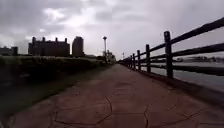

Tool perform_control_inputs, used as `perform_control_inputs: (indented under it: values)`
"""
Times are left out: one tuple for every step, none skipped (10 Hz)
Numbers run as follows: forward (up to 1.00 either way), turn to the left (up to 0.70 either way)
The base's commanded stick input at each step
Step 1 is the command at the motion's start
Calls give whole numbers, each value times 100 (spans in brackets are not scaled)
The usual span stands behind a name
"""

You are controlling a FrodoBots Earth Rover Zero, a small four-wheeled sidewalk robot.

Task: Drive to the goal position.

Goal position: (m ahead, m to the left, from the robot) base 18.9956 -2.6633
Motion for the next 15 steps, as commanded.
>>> perform_control_inputs:
  values:
    - [100,0]
    - [100,0]
    - [100,0]
    - [100,0]
    - [100,0]
    - [100,0]
    - [100,0]
    - [100,0]
    - [100,0]
    - [100,0]
    - [100,0]
    - [100,0]
    - [100,0]
    - [100,0]
    - [100,0]
